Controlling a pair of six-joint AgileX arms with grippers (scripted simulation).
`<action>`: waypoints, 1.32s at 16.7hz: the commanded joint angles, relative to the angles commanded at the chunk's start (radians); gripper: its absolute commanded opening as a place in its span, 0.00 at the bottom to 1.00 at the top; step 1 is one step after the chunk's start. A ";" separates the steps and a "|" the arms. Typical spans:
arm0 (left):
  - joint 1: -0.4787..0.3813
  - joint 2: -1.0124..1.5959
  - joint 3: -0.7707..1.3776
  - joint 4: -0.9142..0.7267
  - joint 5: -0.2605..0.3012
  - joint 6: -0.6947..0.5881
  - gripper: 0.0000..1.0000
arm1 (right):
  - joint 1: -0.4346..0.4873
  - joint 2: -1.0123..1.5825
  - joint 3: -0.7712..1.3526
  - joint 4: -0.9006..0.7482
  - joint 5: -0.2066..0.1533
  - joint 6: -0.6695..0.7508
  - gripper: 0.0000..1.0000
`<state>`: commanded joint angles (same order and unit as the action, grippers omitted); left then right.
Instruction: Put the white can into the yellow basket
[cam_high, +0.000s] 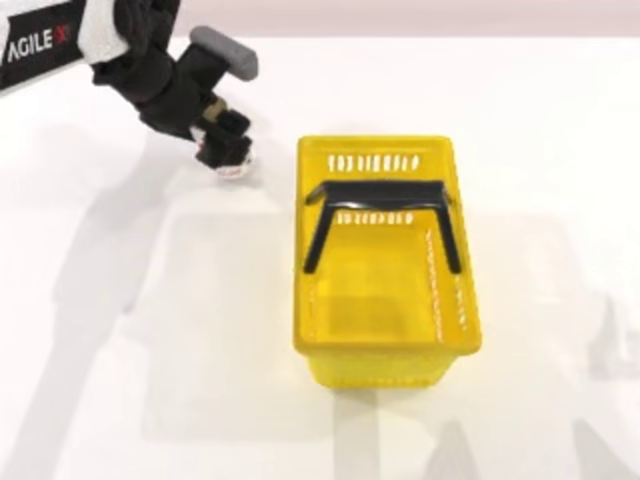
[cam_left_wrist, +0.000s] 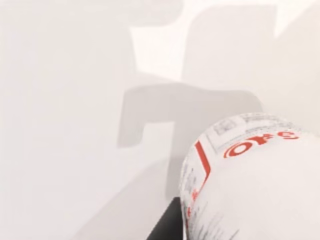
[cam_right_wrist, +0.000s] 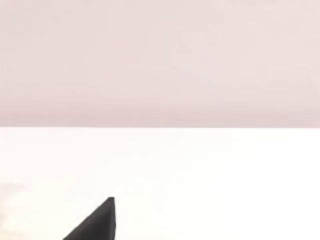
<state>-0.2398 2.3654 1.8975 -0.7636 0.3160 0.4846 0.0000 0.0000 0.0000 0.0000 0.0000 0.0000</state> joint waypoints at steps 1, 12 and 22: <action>-0.006 -0.016 -0.037 0.095 0.059 -0.028 0.00 | 0.000 0.000 0.000 0.000 0.000 0.000 1.00; -0.072 -0.237 -0.473 1.177 0.744 -0.356 0.00 | 0.000 0.000 0.000 0.000 0.000 0.000 1.00; -0.089 -0.329 -0.600 1.459 0.949 -0.440 0.00 | 0.000 0.000 0.000 0.000 0.000 0.000 1.00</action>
<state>-0.3287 2.0363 1.2980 0.6957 1.2649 0.0450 0.0000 0.0000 0.0000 0.0000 0.0000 0.0000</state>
